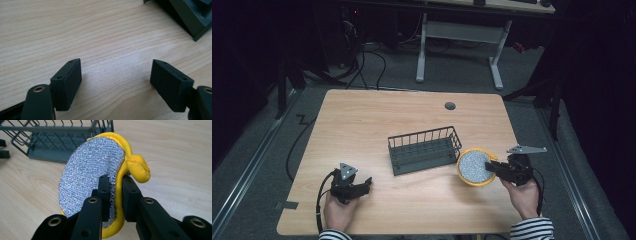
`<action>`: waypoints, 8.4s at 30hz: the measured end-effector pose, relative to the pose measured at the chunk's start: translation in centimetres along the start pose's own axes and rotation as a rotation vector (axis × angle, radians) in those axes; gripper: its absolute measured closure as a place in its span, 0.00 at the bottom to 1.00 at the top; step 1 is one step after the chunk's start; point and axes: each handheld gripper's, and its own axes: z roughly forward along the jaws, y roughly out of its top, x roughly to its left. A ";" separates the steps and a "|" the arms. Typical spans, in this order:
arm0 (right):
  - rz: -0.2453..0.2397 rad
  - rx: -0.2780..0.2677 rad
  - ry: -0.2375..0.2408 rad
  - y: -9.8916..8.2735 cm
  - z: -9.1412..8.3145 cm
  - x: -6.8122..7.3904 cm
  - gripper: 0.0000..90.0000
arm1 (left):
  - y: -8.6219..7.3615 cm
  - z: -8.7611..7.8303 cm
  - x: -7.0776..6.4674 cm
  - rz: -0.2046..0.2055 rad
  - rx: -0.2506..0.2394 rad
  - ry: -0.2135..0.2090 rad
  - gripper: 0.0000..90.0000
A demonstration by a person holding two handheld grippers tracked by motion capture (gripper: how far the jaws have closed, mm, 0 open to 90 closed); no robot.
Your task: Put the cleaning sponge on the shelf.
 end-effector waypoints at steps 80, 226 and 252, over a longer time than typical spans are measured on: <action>-0.137 -0.009 0.157 14.2 7.9 4.1 0.87 | 0.1 0.1 -0.1 0.002 0.001 0.002 0.28; -0.001 -0.108 -0.071 3.2 -2.5 0.2 0.50 | 0.1 0.1 -0.1 0.003 0.001 0.003 0.28; 0.099 -0.110 -0.094 -3.6 1.4 -1.5 0.55 | 0.1 0.1 -0.1 0.003 0.001 0.003 0.28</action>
